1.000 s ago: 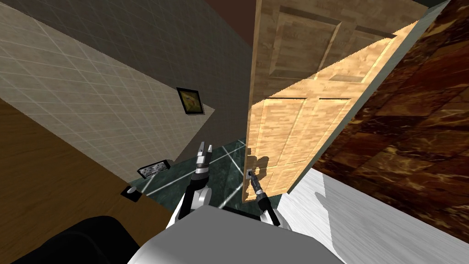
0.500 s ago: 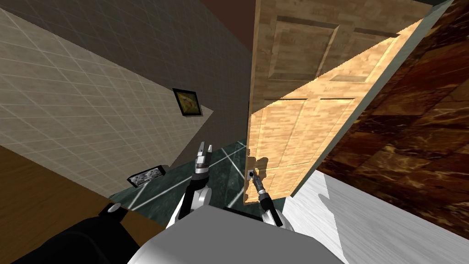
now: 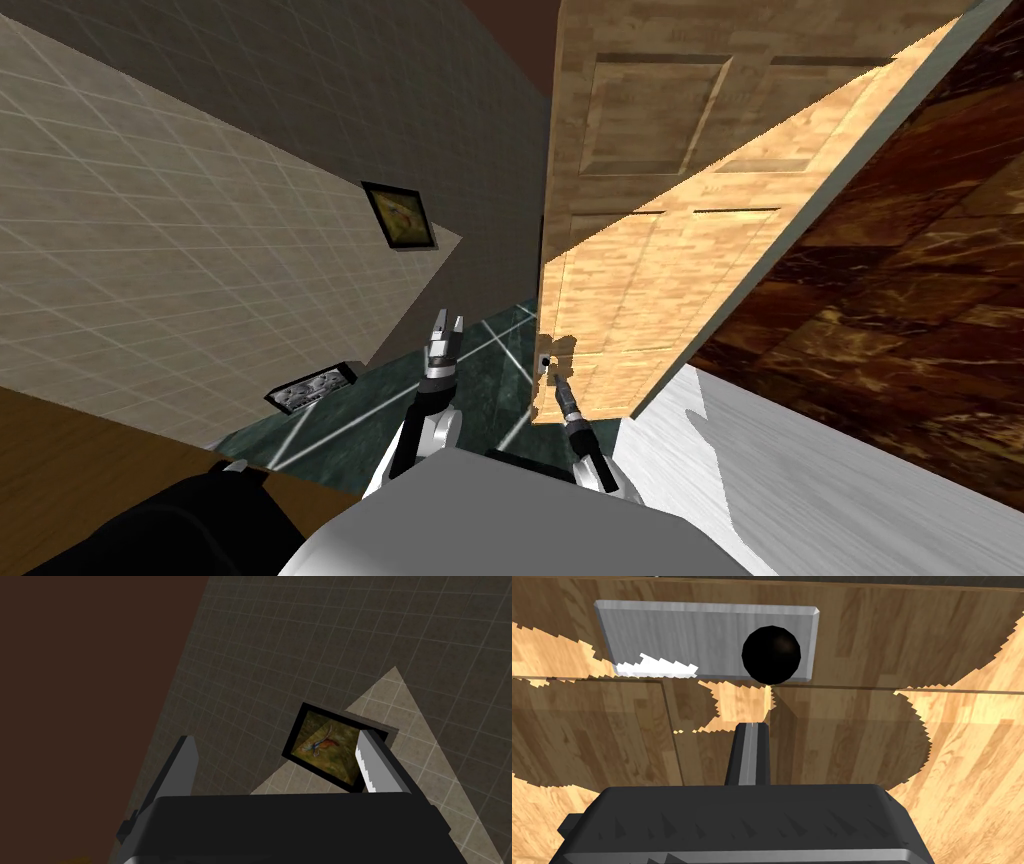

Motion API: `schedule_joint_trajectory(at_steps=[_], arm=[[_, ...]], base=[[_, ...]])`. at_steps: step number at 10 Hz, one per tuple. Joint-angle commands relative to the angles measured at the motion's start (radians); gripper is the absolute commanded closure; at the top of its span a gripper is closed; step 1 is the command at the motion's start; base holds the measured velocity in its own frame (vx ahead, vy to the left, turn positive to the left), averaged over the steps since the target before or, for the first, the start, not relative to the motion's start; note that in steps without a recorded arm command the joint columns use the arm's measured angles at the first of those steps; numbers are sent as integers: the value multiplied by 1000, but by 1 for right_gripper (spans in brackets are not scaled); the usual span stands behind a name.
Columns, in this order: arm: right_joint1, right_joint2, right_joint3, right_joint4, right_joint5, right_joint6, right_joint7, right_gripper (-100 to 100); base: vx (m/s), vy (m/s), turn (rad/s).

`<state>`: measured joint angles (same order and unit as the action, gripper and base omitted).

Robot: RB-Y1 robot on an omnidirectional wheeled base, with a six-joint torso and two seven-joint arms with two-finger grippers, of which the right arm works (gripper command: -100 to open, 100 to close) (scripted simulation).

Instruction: Push the door open

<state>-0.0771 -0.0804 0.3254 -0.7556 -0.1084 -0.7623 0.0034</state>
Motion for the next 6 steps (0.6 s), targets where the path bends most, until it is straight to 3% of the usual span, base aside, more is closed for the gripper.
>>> schedule_joint_trajectory(at_steps=[1, 4, 5, 6], arm=[[3, 2, 3, -6, -1, 3, -2, -100], [9, 14, 9, -18, -2, 7, -6, -100], [11, 10, 8, -20, -2, 7, -6, -100], [11, 8, 5, -17, -2, 3, -5, -100]], base=[[-211, -46, -33], [-275, -20, -44], [-125, -18, -8], [138, 33, 33]])
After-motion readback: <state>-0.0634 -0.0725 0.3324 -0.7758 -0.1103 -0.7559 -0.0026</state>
